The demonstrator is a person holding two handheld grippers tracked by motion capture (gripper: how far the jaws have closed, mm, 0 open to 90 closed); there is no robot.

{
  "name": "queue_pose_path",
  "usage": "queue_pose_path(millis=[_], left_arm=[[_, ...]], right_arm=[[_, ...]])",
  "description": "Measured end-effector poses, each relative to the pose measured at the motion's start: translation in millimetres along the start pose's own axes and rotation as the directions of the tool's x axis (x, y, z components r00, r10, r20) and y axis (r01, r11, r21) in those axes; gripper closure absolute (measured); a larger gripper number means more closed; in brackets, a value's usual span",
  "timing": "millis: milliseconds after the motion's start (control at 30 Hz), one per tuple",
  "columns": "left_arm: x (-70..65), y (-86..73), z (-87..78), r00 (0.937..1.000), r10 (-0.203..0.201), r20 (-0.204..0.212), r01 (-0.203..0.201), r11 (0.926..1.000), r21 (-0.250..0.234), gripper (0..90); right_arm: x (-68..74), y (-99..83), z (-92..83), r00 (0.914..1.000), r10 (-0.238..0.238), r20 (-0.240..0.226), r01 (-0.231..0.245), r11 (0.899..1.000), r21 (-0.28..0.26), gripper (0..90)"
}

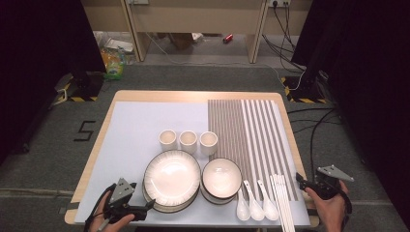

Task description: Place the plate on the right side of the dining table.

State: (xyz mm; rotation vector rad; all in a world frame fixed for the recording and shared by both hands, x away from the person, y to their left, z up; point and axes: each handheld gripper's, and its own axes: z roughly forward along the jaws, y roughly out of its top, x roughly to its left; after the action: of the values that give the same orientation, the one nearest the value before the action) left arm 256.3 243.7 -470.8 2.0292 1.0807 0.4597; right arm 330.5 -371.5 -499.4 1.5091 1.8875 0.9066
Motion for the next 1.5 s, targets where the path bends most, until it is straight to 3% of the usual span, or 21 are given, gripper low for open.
queue_pose_path(millis=[100, 133, 233, 433, 600, 733, 933, 1100, 1133, 1200, 1500], left_arm=[[0.3, 0.2, 0.6, 1.0, 0.003, -0.008, -0.003, 1.0, -0.002, 9.2], [1.2, 0.2, 1.9, 1.0, -0.003, -0.002, 0.003, 1.0, -0.005, 9.1], [2.7, 0.0, 3.6, 1.0, -0.005, -0.004, 0.005, 1.0, -0.007, 9.7], [3.9, -0.4, 5.4, 1.0, -0.001, -0.009, 0.001, 1.0, -0.001, 10.7], [5.1, -0.4, 6.3, 1.0, -0.009, 0.0, 0.009, 1.0, -0.002, 10.7], [5.1, -0.5, 6.5, 0.9999, -0.011, -0.001, 0.011, 0.9999, -0.004, 10.3], [3.9, 0.0, 6.2, 0.9998, -0.004, -0.018, 0.004, 1.0, -0.008, 10.1], [3.9, -0.3, 6.6, 0.9998, -0.007, -0.02, 0.007, 0.9999, -0.01, 9.5], [4.0, -0.1, 7.0, 0.9994, 0.003, -0.036, -0.004, 1.0, -0.009, 9.5], [3.9, -0.1, 7.5, 0.9991, 0.003, -0.042, -0.004, 1.0, -0.009, 9.7], [5.0, 0.6, 9.0, 0.9993, -0.001, -0.038, 0.001, 1.0, -0.006, 9.9]], right_arm=[[-2.0, 3.8, -6.5, 0.9999, 0.001, 0.016, -0.001, 0.999, -0.034, 26.3], [-2.7, 9.4, -15.6, 1.0, 0.003, 0.004, -0.003, 0.998, -0.063, 25.0], [2.0, 15.0, -21.4, 0.9995, -0.013, -0.03, 0.011, 0.997, -0.073, 21.8], [10.8, 26.0, -19.9, 0.9963, -0.049, -0.07, 0.042, 0.994, -0.098, 18.2], [21.8, 47.3, -19.1, 0.9875, -0.096, -0.125, 0.08, 0.989, -0.124, 18.8], [32.1, 69.2, -23.2, 0.977, -0.141, -0.16, 0.114, 0.98, -0.165, 25.9], [49.8, 99.6, -20.7, 0.9582, -0.185, -0.219, 0.15, 0.975, -0.166, 25.8], [60.5, 112.2, -18.0, 0.9487, -0.216, -0.231, 0.185, 0.971, -0.149, 26.7], [65.7, 118.3, -15.2, 0.9421, -0.228, -0.246, 0.196, 0.97, -0.146, 27.2], [67.4, 120.3, -14.1, 0.9395, -0.236, -0.248, 0.205, 0.968, -0.146, 27.3], [90.6, 143.1, -6.7, 0.9174, -0.267, -0.295, 0.234, 0.962, -0.141, 30.0]])
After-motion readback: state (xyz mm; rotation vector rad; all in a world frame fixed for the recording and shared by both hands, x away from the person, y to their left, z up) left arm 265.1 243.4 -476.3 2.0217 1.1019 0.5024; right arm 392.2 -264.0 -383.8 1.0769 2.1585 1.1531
